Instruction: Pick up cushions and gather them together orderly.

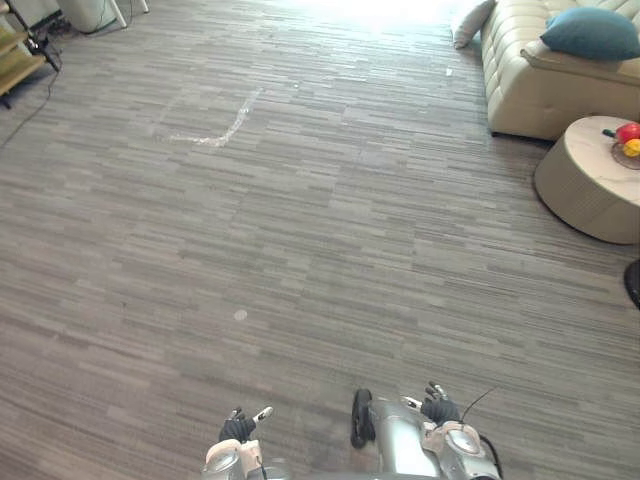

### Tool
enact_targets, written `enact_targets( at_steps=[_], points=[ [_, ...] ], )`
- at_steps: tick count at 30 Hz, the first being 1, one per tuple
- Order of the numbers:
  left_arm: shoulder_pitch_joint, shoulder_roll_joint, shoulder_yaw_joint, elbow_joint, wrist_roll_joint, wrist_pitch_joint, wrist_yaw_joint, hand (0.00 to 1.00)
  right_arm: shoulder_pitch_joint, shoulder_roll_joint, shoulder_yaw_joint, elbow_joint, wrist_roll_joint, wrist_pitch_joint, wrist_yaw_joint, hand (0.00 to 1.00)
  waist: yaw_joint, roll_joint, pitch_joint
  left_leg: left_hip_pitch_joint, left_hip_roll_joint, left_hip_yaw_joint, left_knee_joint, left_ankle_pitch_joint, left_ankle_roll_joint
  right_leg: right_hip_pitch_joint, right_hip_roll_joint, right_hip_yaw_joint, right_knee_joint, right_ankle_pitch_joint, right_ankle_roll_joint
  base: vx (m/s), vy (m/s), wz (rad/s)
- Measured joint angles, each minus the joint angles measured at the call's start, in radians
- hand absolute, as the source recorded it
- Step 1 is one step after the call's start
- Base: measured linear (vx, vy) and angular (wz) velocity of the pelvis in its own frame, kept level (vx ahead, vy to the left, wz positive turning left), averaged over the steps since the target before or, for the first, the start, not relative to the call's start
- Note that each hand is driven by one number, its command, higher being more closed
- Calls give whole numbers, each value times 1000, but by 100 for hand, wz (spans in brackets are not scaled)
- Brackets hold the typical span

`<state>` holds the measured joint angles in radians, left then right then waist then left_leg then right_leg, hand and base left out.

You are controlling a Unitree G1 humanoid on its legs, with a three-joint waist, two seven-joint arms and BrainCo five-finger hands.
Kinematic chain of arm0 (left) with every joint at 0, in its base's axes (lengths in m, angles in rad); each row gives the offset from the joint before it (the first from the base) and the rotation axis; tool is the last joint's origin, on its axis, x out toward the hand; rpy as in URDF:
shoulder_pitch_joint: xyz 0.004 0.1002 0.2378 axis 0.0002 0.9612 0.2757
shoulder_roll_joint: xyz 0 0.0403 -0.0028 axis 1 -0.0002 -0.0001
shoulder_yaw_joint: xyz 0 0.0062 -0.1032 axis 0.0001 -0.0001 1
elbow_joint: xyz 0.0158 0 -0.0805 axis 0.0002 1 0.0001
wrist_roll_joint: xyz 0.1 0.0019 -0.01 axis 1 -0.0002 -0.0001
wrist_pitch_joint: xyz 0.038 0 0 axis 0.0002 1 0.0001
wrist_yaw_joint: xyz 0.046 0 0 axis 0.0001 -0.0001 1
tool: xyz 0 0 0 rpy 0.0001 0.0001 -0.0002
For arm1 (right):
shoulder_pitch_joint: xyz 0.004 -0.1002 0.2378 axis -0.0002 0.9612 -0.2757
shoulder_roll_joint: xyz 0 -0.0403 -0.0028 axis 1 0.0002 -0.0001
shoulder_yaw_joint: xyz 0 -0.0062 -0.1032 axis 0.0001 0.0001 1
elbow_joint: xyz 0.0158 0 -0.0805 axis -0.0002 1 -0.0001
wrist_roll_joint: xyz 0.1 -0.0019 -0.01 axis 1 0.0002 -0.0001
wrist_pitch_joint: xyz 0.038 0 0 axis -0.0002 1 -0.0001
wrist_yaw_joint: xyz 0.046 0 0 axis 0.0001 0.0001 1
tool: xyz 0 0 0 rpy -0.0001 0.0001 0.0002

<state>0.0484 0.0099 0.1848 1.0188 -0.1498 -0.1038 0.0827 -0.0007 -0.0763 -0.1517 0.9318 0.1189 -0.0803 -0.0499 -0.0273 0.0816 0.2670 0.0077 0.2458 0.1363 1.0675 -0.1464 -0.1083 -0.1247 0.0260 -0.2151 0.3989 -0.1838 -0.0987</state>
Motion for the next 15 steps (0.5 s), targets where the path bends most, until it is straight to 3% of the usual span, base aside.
enact_targets(
  at_steps=[2,3,5,6,8,9,10,11,13,14,15],
  points=[
    [4,14,1,-27,-1,-1,0,0,3,15,1,5,1,2,-5,0,15,-29,5,-105,-20,45,6,-85,25,116,1,34,-66,-28,3,636,-27,-41],
    [7,18,1,-41,-9,-6,2,0,-2,20,10,34,3,3,-6,0,34,-47,-1,-171,-43,88,-91,-121,55,183,-10,59,-121,-29,5,707,4,-64],
    [7,17,-2,-64,-12,-18,1,0,-5,31,16,43,6,7,-8,0,52,-54,-2,-244,-86,110,-354,-127,61,256,-26,93,-198,-36,29,637,57,-73],
    [7,13,-8,-67,-14,-22,3,0,-4,37,21,48,6,8,-9,0,66,-50,-8,-273,-133,70,-719,-35,31,325,-39,139,-261,-64,54,474,116,-63],
    [7,14,-8,-68,-29,-23,3,0,-3,35,33,58,6,9,-10,0,84,-49,-17,-294,-147,31,-814,87,7,368,-46,174,-296,-85,72,666,229,-73],
    [11,18,-8,-66,-35,-23,3,0,-2,45,57,83,5,12,-9,0,93,-73,-55,-303,-183,23,-787,171,65,386,-76,209,-305,-100,96,916,337,-59],
    [11,42,-10,-56,-36,-21,3,0,2,64,60,87,2,12,-6,0,78,-110,-74,-315,-206,47,-736,129,124,376,-121,218,-270,-93,112,785,281,-41],
    [11,44,-8,-55,-40,-21,3,0,2,68,59,84,0,12,-6,0,78,-114,-77,-318,-206,54,-710,110,130,365,-127,230,-240,-88,120,747,269,-26],
    [11,54,-8,-42,-41,-17,8,0,22,79,56,76,0,11,-7,0,84,-144,-88,-247,-234,92,-650,0,167,260,-160,270,103,-38,194,760,299,-42],
    [11,56,-8,-35,-40,-16,9,0,24,79,56,66,-1,11,-6,0,81,-148,-84,-197,-243,103,-668,-31,170,197,-169,283,263,21,220,631,239,-36],
    [9,61,-9,-21,-41,-11,14,0,20,76,56,61,-1,7,-5,0,71,-139,-72,-106,-262,100,-704,-82,167,97,-182,273,520,46,232,588,197,-17]
  ],
)
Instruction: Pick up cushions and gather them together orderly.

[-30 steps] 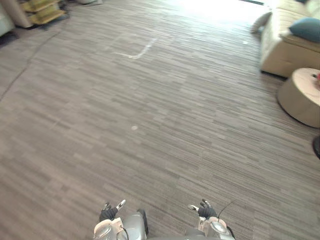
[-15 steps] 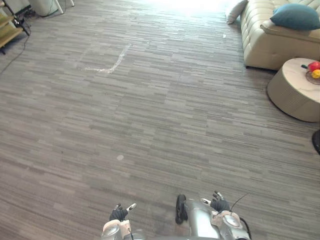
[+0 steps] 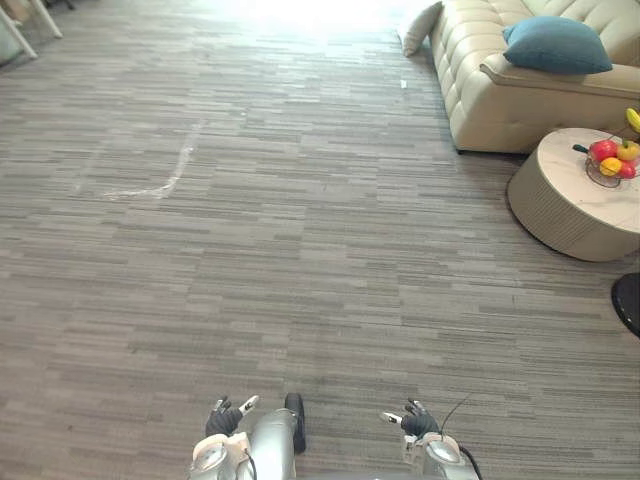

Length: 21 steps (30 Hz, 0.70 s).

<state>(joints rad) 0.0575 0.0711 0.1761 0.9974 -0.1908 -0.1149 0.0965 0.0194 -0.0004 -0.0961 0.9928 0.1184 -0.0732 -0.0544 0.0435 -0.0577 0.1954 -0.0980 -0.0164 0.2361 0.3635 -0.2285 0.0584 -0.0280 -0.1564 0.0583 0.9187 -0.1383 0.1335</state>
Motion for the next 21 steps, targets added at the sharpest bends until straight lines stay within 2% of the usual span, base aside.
enact_targets(
  at_steps=[1,2,3,5,6,7,8,9,10,11,12,13,14,15,16,17,18,19,20,21],
  points=[
    [-2,4,-2,18,0,11,1,0,1,-4,0,-22,0,-3,1,0,-14,-8,2,84,-13,-10,-32,-15,15,-53,-4,-22,128,-28,-20,700,193,-2],
    [0,-5,-6,29,1,15,1,0,6,-11,0,-40,-1,-5,1,0,-27,15,8,171,-11,-16,-83,-39,15,-115,0,-78,179,-56,-48,659,146,4],
    [2,-11,-8,29,2,14,1,0,7,-14,-1,-52,-2,-10,4,0,-29,24,5,227,-9,-17,-126,-52,12,-171,-2,-127,179,-77,-69,542,103,-4],
    [2,-7,-13,40,3,15,1,0,2,-15,-1,-76,-2,-19,10,0,-39,23,12,326,-8,-24,-193,-70,9,-281,-3,-231,69,-123,-96,502,54,8],
    [1,-5,-20,49,7,16,0,0,-1,-22,-2,-76,-2,-20,14,0,-49,23,13,366,-2,-32,-219,-79,12,-319,2,-285,-52,-126,-99,608,7,41],
    [-7,-3,-40,59,12,18,0,0,-1,-37,-2,-75,-3,-22,15,0,-60,28,16,403,10,-53,-242,-98,14,-352,26,-317,-257,-83,-89,632,-47,70],
    [-9,4,-59,59,18,17,-4,0,1,-43,-5,-65,-5,-20,15,0,-68,23,17,442,7,-77,-268,-102,14,-354,45,-312,-493,6,-68,664,-81,72],
    [-7,7,-63,59,21,17,-5,0,1,-42,-14,-62,-1,-17,15,0,-72,18,17,458,3,-92,-275,-102,14,-354,47,-305,-569,35,-61,726,-145,80],
    [3,16,-66,61,34,17,-9,0,7,-42,-27,-60,1,-18,15,0,-79,5,28,516,-8,-143,-271,-103,15,-357,56,-249,-608,128,-108,779,-185,62],
    [8,-2,-48,69,35,19,-10,0,5,-42,-26,-61,-2,-14,15,0,-88,25,13,521,17,-167,-213,-102,14,-358,72,-234,-544,173,-151,939,-239,54],
    [11,-16,-31,68,39,18,-10,0,5,-44,-27,-67,-3,-13,14,0,-87,35,9,509,32,-169,-156,-101,11,-355,76,-244,-510,165,-167,769,-200,30],
    [10,-46,-4,64,42,18,-12,0,-3,-56,-26,-78,-12,-13,15,0,-79,77,16,429,69,-165,65,-80,-25,-334,94,-264,-462,102,-187,605,-156,17],
    [7,-52,5,58,42,17,-12,0,-4,-62,-25,-82,-16,-13,15,0,-81,88,21,388,84,-167,164,-52,-69,-318,104,-268,-460,82,-191,731,-131,6],
    [9,-76,37,32,41,18,-12,0,-4,-84,-8,-103,-32,-7,13,0,-72,131,38,211,151,-197,544,148,-215,-238,145,-275,-479,18,-210,738,-101,-7],
    [9,-81,45,26,38,16,-12,0,-5,-85,-7,-103,-31,-6,11,0,-69,133,42,177,173,-190,625,140,-212,-212,156,-274,-486,0,-220,892,-89,-26],
    [5,-80,53,1,38,16,-14,0,-11,-77,-5,-103,-31,1,5,0,-53,143,59,88,228,-145,785,76,-164,-99,186,-262,-523,-50,-229,708,-46,-27],
    [5,-66,51,-16,38,15,-13,0,-11,-63,0,-102,-30,6,1,0,-39,119,69,33,239,-123,801,39,-152,-26,186,-249,-554,-74,-227,809,-64,-24],
    [5,-48,42,-28,30,13,-12,0,-8,-41,6,-88,-28,6,-2,0,-32,90,65,-46,232,-85,745,-4,-136,61,176,-238,-620,-91,-218,629,-50,-13],
    [5,-42,37,-36,29,11,-13,0,-14,-39,11,-68,-27,5,-2,0,-31,78,60,-86,226,-59,683,-25,-127,99,170,-226,-653,-92,-216,632,-23,-39],
    [4,-38,31,-51,17,9,-12,0,-30,-36,23,-34,-20,6,-2,0,-7,66,55,-149,209,-16,515,-40,-108,155,152,-203,-702,-99,-203,642,44,-61]
  ],
)
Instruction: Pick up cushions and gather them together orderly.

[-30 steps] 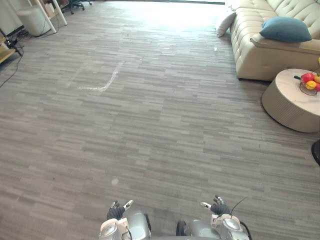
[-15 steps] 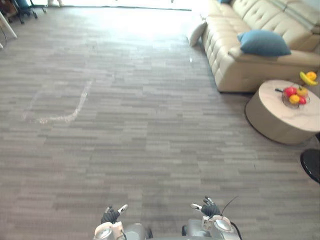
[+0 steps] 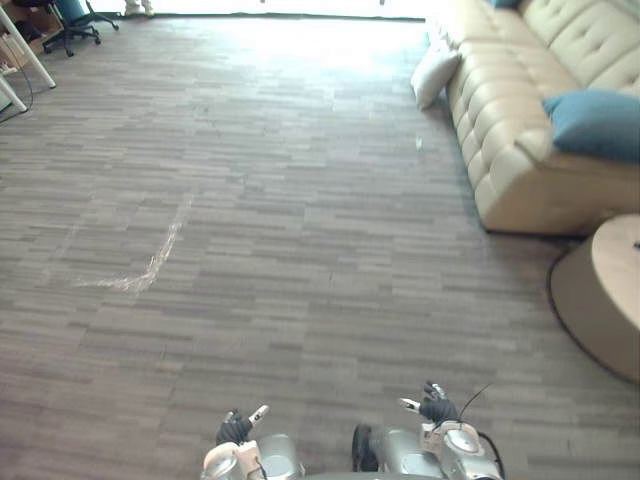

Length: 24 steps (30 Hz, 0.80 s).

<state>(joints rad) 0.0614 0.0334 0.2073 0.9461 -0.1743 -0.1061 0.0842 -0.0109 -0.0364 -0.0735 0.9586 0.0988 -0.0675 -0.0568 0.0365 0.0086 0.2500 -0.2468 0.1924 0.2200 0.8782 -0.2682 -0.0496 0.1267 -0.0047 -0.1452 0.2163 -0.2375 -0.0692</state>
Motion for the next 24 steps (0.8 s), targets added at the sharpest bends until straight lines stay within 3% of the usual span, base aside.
enact_targets(
  at_steps=[1,2,3,4,6,8,9,10,11,12,13,14,16,17,18,19,20,21,22,23,24],
  points=[
    [-2,-5,0,-9,-16,-3,0,0,-8,11,0,5,4,3,1,0,14,0,0,-39,-35,5,-229,20,-1,53,-19,23,-47,-10,29,655,84,-63],
    [-2,-8,0,-10,-19,-7,1,0,-8,12,-1,6,10,3,0,0,19,3,-1,-51,-52,-5,-343,50,-12,76,-26,32,-66,-19,38,680,172,-58],
    [1,-13,0,-12,-25,-15,1,0,-9,13,0,15,20,3,-2,0,34,13,-7,-70,-79,-44,-572,169,-46,129,-38,58,-118,-45,52,741,263,-70],
    [0,-10,-6,-13,-27,-18,3,0,-14,6,14,34,19,3,-3,0,50,13,-24,-76,-91,-45,-571,302,-44,167,-49,103,-151,-51,62,765,278,-68],
    [-6,5,-21,-9,-23,-17,7,0,-23,18,39,55,18,6,2,0,41,-19,-36,-93,-126,-30,-521,246,26,170,-90,124,-140,-29,66,793,296,-23],
    [-6,21,-22,2,-24,-16,8,0,-7,31,36,53,17,6,2,0,30,-57,-52,-62,-158,12,-398,161,92,107,-145,196,91,41,150,828,327,-17],
    [-5,25,-26,9,-23,-15,10,0,-3,32,36,53,16,6,2,0,29,-61,-55,-37,-165,19,-407,142,94,82,-151,204,168,54,164,688,261,-37],
    [0,29,-41,24,-22,-11,10,0,4,32,36,50,9,6,3,0,21,-59,-54,65,-179,23,-459,62,88,-29,-155,233,468,149,222,646,242,-26],
    [-6,43,-48,41,-22,-3,11,0,11,39,36,36,2,6,5,0,10,-76,-45,149,-208,21,-494,25,90,-134,-167,233,719,194,237,609,218,-22],
    [-9,49,-52,49,-22,4,12,0,11,37,37,33,-6,2,8,0,5,-82,-41,195,-219,18,-512,20,92,-176,-174,217,811,168,218,683,181,-3],
    [-9,45,-60,62,-21,10,13,0,14,29,35,7,-15,0,9,0,-3,-63,-35,286,-220,16,-566,4,98,-248,-177,150,888,108,162,550,111,-15],
    [-10,36,-69,64,-19,9,14,0,19,21,33,-10,-18,-5,10,0,-4,-48,-30,382,-216,15,-635,-3,99,-320,-174,76,890,58,135,673,111,-14],
    [-15,34,-79,79,-9,10,13,0,14,17,18,-30,-19,-12,15,0,-17,-39,-24,497,-203,12,-720,-5,103,-400,-168,-43,749,-12,104,564,48,6],
    [-16,35,-80,83,-4,10,13,0,11,17,13,-31,-19,-15,16,0,-25,-39,-23,516,-200,8,-732,-6,105,-421,-166,-72,695,-18,101,567,-16,39],
    [-21,41,-95,88,6,14,10,0,2,14,2,-32,-19,-19,17,0,-44,-43,-22,551,-193,-12,-748,-13,116,-466,-151,-122,488,8,111,581,-76,55],
    [-24,44,-113,88,17,14,10,0,1,11,-6,-31,-19,-20,17,0,-54,-47,-20,585,-190,-32,-765,-19,127,-487,-130,-121,260,85,124,592,-104,62],
    [-24,46,-118,87,18,15,9,0,2,8,-7,-27,-19,-20,17,0,-57,-51,-21,602,-195,-44,-772,-21,130,-485,-122,-115,175,121,133,620,-163,71],
    [-15,58,-119,87,25,14,3,0,9,4,-10,-16,-20,-15,17,0,-59,-76,-17,647,-214,-88,-776,-23,132,-484,-121,-65,40,175,151,666,-208,70],
    [-7,51,-107,87,27,14,1,0,19,-4,-25,-7,-15,-13,18,0,-66,-74,-25,684,-212,-133,-746,-24,131,-488,-110,-20,123,248,100,670,-215,61],
    [-4,44,-103,87,27,14,0,0,21,-8,-25,-7,-18,-13,17,0,-70,-63,-32,679,-197,-145,-715,-24,131,-495,-107,-18,158,250,89,685,-231,39],
    [20,17,-75,88,29,15,-1,0,24,-20,-38,-8,-18,-11,18,0,-68,-24,-49,636,-157,-163,-554,-20,110,-483,-94,-40,223,232,37,679,-210,19]
  ],
)
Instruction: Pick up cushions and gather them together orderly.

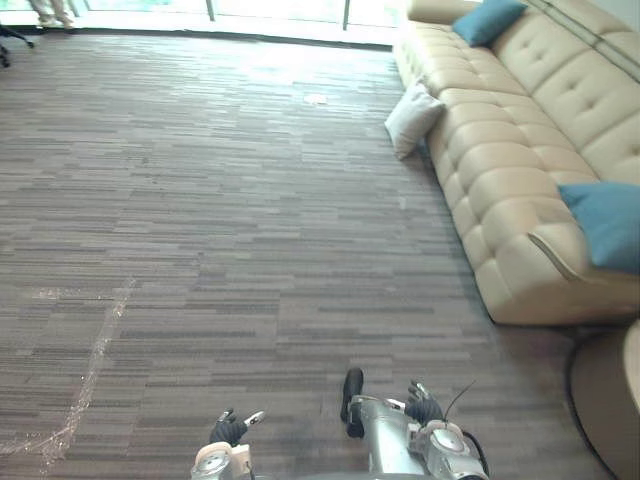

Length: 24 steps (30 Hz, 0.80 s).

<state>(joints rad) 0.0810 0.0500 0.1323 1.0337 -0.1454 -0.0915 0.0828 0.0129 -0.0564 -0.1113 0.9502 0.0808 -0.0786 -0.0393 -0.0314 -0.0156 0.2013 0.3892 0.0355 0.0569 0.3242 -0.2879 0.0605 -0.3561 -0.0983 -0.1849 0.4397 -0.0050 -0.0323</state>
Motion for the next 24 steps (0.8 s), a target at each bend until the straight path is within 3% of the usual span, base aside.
enact_targets(
  at_steps=[1,2,3,4,6,8,9,10,11,12,13,14,15,16,17,18,19,20,21,22,24],
  points=[
    [8,-30,34,-3,-1,-1,0,0,5,-10,-6,-24,-2,1,-1,0,-2,47,-9,-84,47,-11,208,43,-85,27,28,-27,19,-53,-12,697,-202,19],
    [8,-46,54,-6,-2,-1,-1,0,7,-19,-2,-33,-1,2,0,0,-3,68,-10,-141,69,-25,327,105,-156,46,46,-35,20,-81,-19,868,-176,4],
    [9,-68,90,-19,-7,-1,-1,0,2,-30,5,-34,0,9,-1,0,6,92,0,-264,119,-36,577,285,-234,108,88,-32,-1,-130,-44,873,-129,-16],
    [7,-66,100,-30,-15,-2,-5,0,-1,-26,4,-31,1,15,-6,0,15,101,10,-344,165,-2,740,217,-209,187,117,-27,-30,-153,-52,847,-115,-35],
    [8,-50,109,-55,-13,-5,-6,0,-1,6,12,-31,8,20,-9,0,36,60,29,-439,183,58,792,103,-180,325,123,-2,-107,-191,-61,568,-67,-33],
    [9,-28,109,-81,-18,-12,-6,0,4,34,16,-15,20,19,-8,0,49,23,23,-549,178,154,614,17,-133,444,110,30,-215,-185,-48,566,-58,-37],
    [8,-27,109,-90,-23,-13,-6,0,-5,42,15,-14,32,19,-10,0,58,24,22,-591,167,174,488,8,-125,486,103,44,-255,-190,-40,550,12,-43],
    [8,-29,111,-94,-28,-13,-5,0,-5,45,15,-14,39,19,-11,0,62,24,22,-610,156,178,419,9,-123,505,97,53,-272,-196,-30,569,129,-48],
    [9,-36,109,-99,-40,-15,1,0,3,50,15,-8,39,18,-12,0,71,30,17,-649,102,135,112,72,-148,558,78,80,-317,-226,-4,569,129,-41],
    [9,-38,104,-99,-46,-15,2,0,5,47,16,-1,39,18,-13,0,76,36,13,-656,90,107,18,109,-165,572,77,91,-330,-241,-1,569,204,-57],
    [9,-40,103,-98,-55,-15,2,0,4,38,19,19,38,19,-14,0,91,39,6,-667,79,78,-4,198,-187,594,71,113,-344,-259,12,615,288,-65],
    [11,-28,109,-95,-60,-16,1,0,3,53,36,40,38,20,-16,0,101,14,-20,-670,33,81,39,239,-115,609,23,149,-319,-305,38,765,320,-59],
    [11,-23,113,-93,-60,-15,2,0,10,60,36,42,38,20,-15,0,95,-2,-28,-673,27,100,55,215,-107,601,6,155,-296,-310,37,815,310,-66],
    [10,-25,124,-91,-64,-13,3,0,15,64,36,44,38,20,-15,0,92,-16,-38,-668,20,131,103,165,-73,555,-19,190,-191,-307,44,555,193,-43],
    [10,-25,124,-88,-64,-12,6,0,19,64,36,43,38,20,-15,0,94,-20,-41,-660,16,143,113,149,-64,542,-27,199,-145,-306,49,656,261,-64],
    [8,-17,122,-81,-66,-11,8,0,19,68,35,34,38,20,-15,0,98,-37,-38,-605,-1,179,114,107,-42,465,-53,225,84,-294,82,613,233,-47],
    [7,-4,113,-71,-74,-8,7,0,19,70,32,11,37,19,-14,0,85,-46,-30,-524,-28,190,95,73,-25,347,-78,239,386,-214,156,603,213,-38],
    [5,-2,108,-64,-75,-5,8,0,21,69,31,6,38,19,-14,0,79,-46,-29,-496,-33,189,88,63,-15,319,-82,238,460,-207,162,579,163,-12],
    [4,-3,99,-45,-76,1,11,0,21,63,23,-9,36,17,-13,0,68,-34,-21,-401,-39,182,53,39,2,275,-85,199,593,-216,148,546,129,-5],
    [-4,-13,85,-40,-77,10,12,0,34,56,17,-30,36,17,-12,0,70,-11,-22,-308,-32,181,-5,15,3,220,-86,127,620,-237,114,534,108,-9],
    [-4,-17,84,-36,-74,11,13,0,25,56,16,-36,35,17,-8,0,69,-3,-15,-202,-24,185,-94,7,-8,152,-92,20,539,-279,80,500,66,-11]
  ],
)
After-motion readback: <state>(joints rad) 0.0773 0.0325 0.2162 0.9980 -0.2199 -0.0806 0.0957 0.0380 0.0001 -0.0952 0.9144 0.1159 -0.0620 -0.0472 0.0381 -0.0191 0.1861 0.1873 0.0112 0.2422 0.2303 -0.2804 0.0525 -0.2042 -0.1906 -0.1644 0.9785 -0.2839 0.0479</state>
